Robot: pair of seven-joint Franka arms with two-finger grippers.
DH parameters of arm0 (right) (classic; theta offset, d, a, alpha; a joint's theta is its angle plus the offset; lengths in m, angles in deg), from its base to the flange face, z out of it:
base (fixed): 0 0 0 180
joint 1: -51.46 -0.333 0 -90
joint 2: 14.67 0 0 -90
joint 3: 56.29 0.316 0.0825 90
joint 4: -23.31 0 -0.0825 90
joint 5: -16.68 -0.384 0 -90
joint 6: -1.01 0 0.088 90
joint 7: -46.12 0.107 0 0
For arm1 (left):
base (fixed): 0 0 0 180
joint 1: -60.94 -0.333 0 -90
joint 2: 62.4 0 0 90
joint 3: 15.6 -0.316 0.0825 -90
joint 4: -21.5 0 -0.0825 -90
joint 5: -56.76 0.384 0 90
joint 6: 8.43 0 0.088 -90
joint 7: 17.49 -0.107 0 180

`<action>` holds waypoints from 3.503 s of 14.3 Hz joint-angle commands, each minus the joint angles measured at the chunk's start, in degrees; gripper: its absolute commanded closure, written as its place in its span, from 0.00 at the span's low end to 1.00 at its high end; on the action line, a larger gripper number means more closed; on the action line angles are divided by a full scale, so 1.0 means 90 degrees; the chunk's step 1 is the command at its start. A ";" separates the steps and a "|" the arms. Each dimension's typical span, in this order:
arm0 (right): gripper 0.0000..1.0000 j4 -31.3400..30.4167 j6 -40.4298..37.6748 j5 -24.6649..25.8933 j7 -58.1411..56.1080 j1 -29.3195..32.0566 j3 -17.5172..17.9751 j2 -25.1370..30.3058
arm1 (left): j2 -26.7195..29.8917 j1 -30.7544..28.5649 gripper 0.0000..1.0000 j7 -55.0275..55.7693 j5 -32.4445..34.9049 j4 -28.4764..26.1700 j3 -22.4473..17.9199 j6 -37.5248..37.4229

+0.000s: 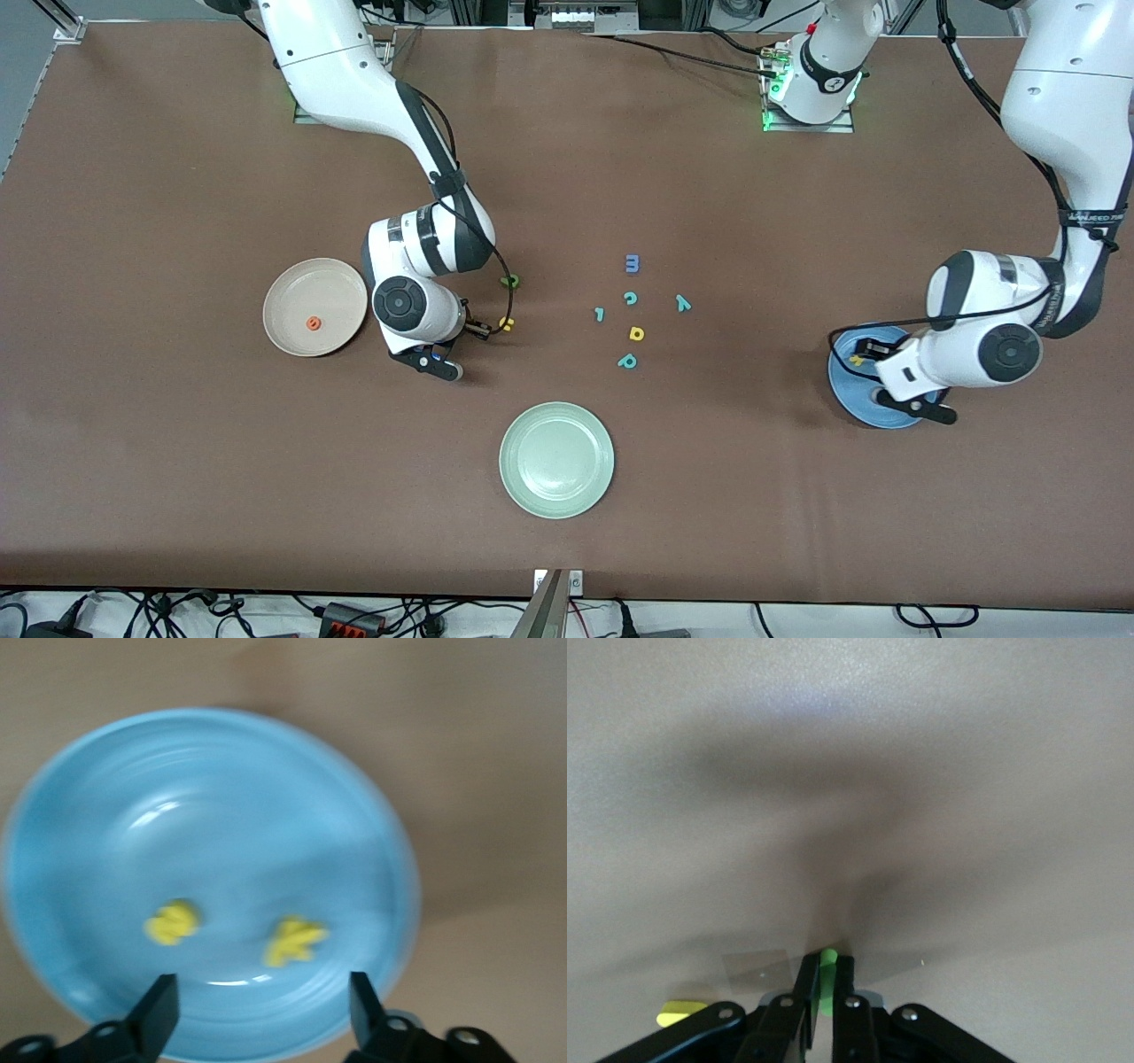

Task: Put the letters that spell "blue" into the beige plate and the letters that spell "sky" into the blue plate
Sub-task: 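Drop the 2 on the blue plate while the right gripper grasps the 1, then place the 1 on the beige plate while the left gripper grasps the Y, then grasp the yellow U with the right gripper while the left gripper drops Y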

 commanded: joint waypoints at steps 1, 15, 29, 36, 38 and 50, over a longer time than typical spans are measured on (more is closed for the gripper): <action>0.92 -0.0170 -0.0023 -0.0089 -0.0156 0.0039 -0.0054 0.0265 | 0.0246 -0.0022 0.00 0.0836 0.0109 -0.0093 0.0833 -0.0450; 0.92 -0.1057 -0.1977 -0.0021 -0.4073 0.0860 -0.1548 0.0832 | -0.0262 0.1228 0.00 0.6290 0.1085 -0.1460 0.1784 0.1726; 0.00 -0.0455 -0.1225 -0.0109 -0.2778 -0.0143 -0.1500 0.0794 | -0.0399 0.1277 0.78 0.6310 0.1085 -0.1470 0.1784 0.1922; 0.00 -0.0199 0.0121 -0.0118 -0.2716 -0.0947 -0.0867 0.0461 | -0.0369 0.1248 0.91 0.6290 0.1085 -0.1460 0.1794 0.1873; 0.00 -0.0199 0.0367 -0.0051 -0.2997 -0.0956 -0.0738 0.0422 | -0.0301 0.1170 0.92 0.6261 0.1085 -0.1440 0.1823 0.1806; 0.00 -0.0218 0.1373 -0.0031 -0.6347 -0.1376 -0.0562 -0.0105 | 0.0110 -0.0010 0.92 0.1968 0.1075 0.0649 0.1804 -0.1349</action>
